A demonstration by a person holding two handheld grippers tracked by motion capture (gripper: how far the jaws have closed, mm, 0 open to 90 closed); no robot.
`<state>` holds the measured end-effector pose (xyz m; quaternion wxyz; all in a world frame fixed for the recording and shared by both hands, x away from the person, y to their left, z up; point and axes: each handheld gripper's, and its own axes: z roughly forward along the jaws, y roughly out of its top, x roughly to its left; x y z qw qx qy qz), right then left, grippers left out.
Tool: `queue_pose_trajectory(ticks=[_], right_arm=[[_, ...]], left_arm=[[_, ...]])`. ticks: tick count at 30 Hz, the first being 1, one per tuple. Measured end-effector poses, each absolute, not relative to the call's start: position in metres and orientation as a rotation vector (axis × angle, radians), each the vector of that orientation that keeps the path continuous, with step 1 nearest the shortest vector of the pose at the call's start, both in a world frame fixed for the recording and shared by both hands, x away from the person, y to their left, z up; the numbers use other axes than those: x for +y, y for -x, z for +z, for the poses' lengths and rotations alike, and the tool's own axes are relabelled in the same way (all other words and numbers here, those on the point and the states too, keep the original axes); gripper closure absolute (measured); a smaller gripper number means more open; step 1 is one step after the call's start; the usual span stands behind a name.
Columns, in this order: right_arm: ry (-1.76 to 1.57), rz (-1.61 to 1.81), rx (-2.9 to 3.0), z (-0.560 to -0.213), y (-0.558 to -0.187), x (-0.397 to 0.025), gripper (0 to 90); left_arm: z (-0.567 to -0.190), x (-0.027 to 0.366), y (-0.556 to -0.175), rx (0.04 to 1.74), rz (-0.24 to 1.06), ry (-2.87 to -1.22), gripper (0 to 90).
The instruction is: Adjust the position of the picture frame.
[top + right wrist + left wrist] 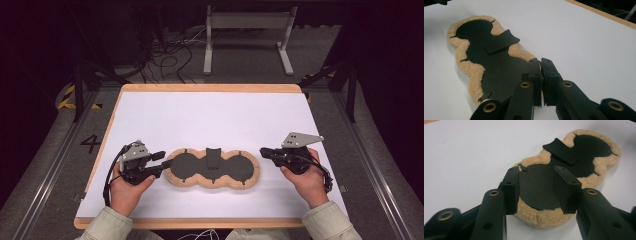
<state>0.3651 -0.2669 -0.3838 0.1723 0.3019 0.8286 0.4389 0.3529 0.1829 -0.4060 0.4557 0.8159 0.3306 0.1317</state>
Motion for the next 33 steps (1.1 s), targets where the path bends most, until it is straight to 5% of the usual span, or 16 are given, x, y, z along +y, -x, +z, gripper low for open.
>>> queue_pose_trajectory(ticks=[16,33], right_arm=[[-0.839,1.251,2.371,-0.383,-0.368,-0.263,88.1],[-0.845,1.258,2.394,-0.385,-0.368,-0.262,87.6]], left_arm=[[-0.395,0.168,-0.34,0.648,0.181,-2.134,89.1],[-0.415,0.133,-0.342,0.529,-0.107,-2.46,90.0]])
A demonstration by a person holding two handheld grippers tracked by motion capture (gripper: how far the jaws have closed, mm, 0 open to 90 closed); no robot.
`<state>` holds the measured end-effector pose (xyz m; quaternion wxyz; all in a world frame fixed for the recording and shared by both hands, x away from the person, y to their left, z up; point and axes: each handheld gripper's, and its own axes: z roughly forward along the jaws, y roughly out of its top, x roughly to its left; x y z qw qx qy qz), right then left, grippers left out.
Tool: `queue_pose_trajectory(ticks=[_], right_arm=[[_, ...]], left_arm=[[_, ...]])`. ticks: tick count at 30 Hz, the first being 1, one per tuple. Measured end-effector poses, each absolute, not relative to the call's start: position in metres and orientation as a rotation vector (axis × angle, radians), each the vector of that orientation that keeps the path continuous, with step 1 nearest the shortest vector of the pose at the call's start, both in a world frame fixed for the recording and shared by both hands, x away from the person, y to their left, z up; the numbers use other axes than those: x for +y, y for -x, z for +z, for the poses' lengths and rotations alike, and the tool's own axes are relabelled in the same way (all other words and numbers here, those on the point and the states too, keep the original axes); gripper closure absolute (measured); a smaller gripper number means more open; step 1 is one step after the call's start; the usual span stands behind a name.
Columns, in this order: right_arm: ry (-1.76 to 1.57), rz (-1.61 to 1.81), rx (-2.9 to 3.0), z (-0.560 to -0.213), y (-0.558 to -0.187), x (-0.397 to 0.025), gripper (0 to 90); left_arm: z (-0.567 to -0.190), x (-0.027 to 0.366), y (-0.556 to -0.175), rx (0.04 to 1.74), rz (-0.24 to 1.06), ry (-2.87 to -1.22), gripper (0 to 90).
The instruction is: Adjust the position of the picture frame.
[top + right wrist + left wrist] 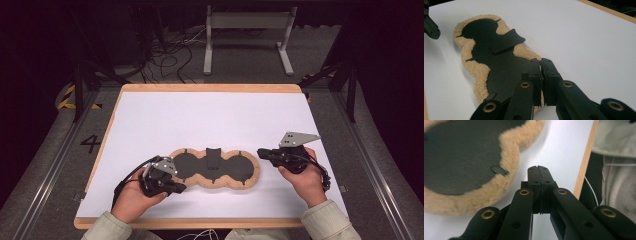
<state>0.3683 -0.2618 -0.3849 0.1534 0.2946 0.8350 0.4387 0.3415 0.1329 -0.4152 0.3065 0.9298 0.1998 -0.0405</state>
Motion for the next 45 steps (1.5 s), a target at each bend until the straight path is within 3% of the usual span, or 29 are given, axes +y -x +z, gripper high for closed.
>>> queue_pose_trajectory(ticks=[8,14,19,33,34,45], right_arm=[[-0.844,1.247,2.408,-0.387,-0.367,-0.26,87.2],[-0.839,1.245,2.409,-0.387,-0.366,-0.26,87.2],[-0.838,1.244,2.412,-0.387,-0.365,-0.259,87.1],[-0.856,1.239,2.415,-0.389,-0.365,-0.259,86.8],[-0.856,1.234,2.418,-0.389,-0.365,-0.258,86.8],[-0.932,1.1,2.453,-0.399,-0.393,-0.245,90.0]], left_arm=[[-0.427,0.124,-0.347,0.527,-0.138,-2.548,90.0],[-0.432,0.121,-0.351,0.591,-0.017,-2.598,90.0],[-0.436,0.122,-0.356,0.615,-0.032,-2.57,90.0],[-0.442,0.121,-0.395,0.77,0.189,-2.457,90.0],[-0.442,0.12,-0.395,0.821,0.138,-2.439,90.0],[-0.432,0.134,-0.391,0.783,0.104,-2.292,90.0]])
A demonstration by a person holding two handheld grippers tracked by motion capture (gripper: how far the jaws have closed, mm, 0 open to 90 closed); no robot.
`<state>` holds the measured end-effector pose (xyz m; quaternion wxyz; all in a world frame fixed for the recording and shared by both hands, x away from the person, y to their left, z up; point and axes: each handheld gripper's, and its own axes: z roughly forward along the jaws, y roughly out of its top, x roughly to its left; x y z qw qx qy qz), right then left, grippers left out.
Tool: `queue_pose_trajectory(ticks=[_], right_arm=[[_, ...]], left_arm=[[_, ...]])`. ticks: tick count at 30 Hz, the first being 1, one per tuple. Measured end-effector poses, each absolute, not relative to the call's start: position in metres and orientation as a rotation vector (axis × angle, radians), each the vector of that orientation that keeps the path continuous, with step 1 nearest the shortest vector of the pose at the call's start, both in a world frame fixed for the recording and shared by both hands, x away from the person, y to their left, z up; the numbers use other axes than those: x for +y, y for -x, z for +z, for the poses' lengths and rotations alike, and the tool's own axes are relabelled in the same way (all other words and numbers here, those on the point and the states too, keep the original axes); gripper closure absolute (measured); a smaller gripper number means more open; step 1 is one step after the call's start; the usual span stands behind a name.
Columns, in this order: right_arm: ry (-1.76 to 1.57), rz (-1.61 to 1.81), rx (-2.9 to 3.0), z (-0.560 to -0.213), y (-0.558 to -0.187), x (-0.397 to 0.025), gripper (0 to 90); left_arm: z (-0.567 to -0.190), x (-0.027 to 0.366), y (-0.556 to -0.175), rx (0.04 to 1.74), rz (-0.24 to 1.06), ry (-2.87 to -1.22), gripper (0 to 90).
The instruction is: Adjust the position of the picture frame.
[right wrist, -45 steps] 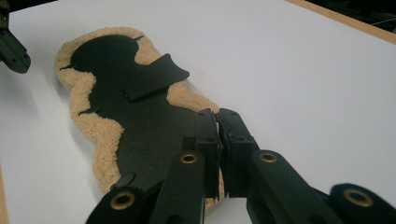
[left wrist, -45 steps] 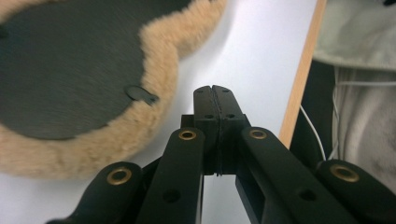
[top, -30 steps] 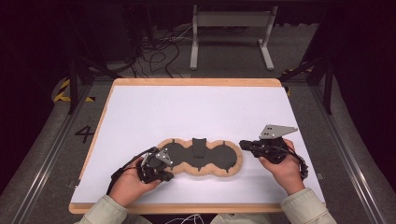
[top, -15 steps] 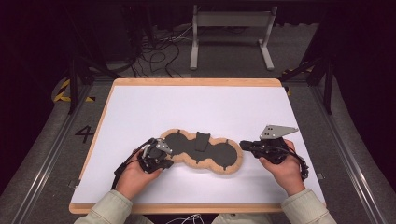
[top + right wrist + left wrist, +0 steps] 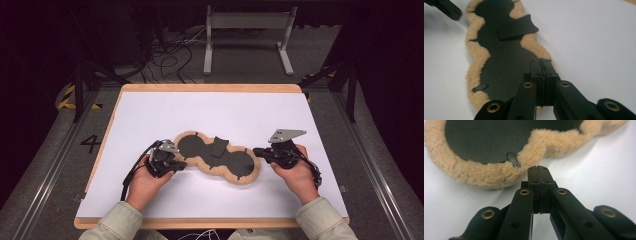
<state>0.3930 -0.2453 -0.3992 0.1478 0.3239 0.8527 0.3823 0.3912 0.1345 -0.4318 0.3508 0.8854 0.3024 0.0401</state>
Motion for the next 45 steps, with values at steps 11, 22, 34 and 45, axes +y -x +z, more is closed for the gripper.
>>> queue_pose_trajectory(ticks=[11,22,34,45], right_arm=[[-1.035,0.868,2.535,-0.418,-0.437,-0.234,90.0],[-0.994,0.787,2.652,-0.427,-0.433,-0.23,90.0],[-0.879,0.812,2.784,-0.427,-0.397,-0.212,90.0],[-0.677,0.867,2.892,-0.43,-0.364,-0.18,90.0]], left_arm=[[-0.433,0.144,-0.39,0.799,0.156,-2.282,90.0],[-0.432,0.152,-0.391,0.851,0.155,-2.247,90.0],[-0.434,0.164,-0.396,0.941,0.138,-2.224,90.0],[-0.438,0.165,-0.411,1.051,0.135,-2.227,90.0]])
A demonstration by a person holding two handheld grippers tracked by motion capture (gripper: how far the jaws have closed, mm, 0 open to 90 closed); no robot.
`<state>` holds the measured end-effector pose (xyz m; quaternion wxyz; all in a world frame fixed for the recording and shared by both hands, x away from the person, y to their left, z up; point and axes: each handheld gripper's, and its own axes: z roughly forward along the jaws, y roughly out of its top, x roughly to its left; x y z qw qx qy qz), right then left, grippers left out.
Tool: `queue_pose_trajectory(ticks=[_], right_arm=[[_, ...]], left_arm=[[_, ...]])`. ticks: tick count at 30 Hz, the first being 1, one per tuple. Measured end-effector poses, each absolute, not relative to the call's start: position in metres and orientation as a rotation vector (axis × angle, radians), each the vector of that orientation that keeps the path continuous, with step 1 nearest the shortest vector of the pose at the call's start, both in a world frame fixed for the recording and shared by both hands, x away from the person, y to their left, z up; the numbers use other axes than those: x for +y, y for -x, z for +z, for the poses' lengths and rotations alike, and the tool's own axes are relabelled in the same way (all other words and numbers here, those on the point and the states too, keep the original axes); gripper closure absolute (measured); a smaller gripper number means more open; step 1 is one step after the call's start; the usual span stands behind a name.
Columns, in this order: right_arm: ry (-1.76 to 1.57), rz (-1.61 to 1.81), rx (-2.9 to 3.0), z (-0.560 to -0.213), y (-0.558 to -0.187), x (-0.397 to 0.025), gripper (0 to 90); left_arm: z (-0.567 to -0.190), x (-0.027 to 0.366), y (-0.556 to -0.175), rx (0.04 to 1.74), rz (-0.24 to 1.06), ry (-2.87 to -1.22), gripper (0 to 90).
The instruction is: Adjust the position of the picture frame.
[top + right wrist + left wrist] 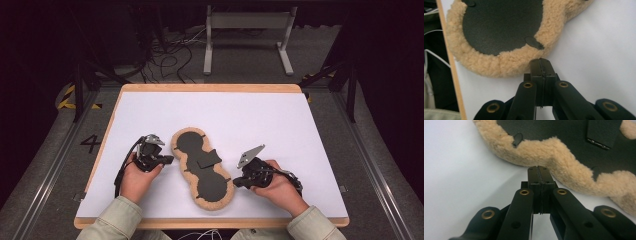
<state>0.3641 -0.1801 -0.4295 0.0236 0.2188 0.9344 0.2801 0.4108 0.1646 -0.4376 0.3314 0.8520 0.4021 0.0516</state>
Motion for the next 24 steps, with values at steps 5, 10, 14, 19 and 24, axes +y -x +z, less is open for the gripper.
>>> queue_pose_trajectory(ticks=[5,10,14,19,24], right_arm=[[-0.763,0.92,2.791,-0.423,-0.366,-0.191,90.0],[-0.803,0.964,2.721,-0.415,-0.367,-0.201,90.0],[-0.821,0.968,2.709,-0.415,-0.368,-0.205,90.0],[-0.842,0.975,2.697,-0.414,-0.367,-0.209,90.0],[-0.866,0.985,2.676,-0.412,-0.367,-0.216,90.0]], left_arm=[[-0.439,0.164,-0.421,1.097,0.145,-2.221,90.0],[-0.44,0.158,-0.431,1.105,0.125,-2.214,90.0],[-0.441,0.156,-0.437,1.117,0.098,-2.196,90.0],[-0.441,0.141,-0.449,1.11,0.122,-2.193,90.0],[-0.442,0.119,-0.466,1.092,0.129,-2.185,90.0]])
